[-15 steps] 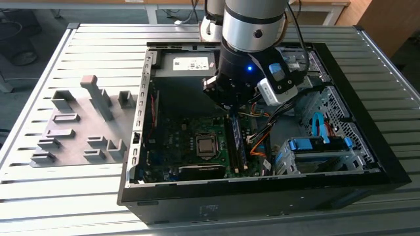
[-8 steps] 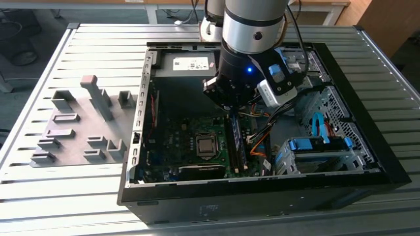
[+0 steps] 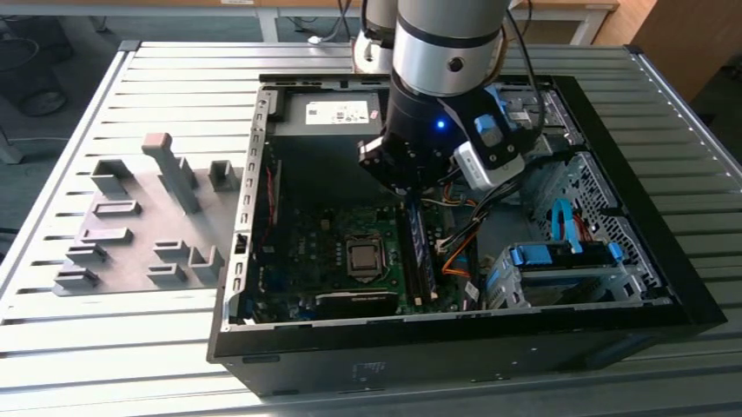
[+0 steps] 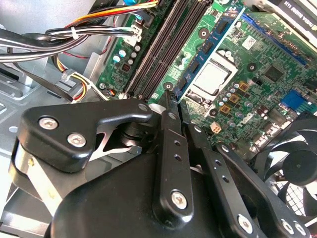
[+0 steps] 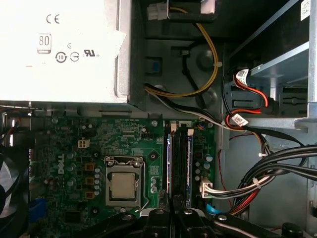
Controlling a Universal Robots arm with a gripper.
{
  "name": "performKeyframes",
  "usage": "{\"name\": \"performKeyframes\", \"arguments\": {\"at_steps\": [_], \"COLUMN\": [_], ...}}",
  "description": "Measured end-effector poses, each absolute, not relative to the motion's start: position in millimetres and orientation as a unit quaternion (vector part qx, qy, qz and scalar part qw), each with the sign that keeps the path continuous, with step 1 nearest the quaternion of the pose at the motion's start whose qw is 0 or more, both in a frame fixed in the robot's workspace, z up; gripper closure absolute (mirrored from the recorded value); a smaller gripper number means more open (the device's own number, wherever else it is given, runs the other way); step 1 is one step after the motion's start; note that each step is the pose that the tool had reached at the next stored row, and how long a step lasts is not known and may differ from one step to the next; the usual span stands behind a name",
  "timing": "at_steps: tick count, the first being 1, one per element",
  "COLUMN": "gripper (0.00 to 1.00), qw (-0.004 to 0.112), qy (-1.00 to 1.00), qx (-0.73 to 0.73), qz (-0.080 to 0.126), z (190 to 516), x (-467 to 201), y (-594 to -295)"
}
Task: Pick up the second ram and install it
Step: 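Insert the second ram into the second slot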
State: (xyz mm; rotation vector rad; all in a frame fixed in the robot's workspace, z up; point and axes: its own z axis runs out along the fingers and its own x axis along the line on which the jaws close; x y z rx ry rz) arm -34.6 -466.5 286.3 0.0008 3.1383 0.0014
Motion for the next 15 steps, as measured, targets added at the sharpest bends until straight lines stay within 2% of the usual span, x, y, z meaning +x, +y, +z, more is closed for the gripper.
{"name": "performKeyframes", "arguments": {"at_steps": [15], "gripper": [0.86], "qw": [0.001], "qy": [1.000], "qx": [0.002], "qz": [0.000], "z": [266], "x": [-32], "y": [-470]}}
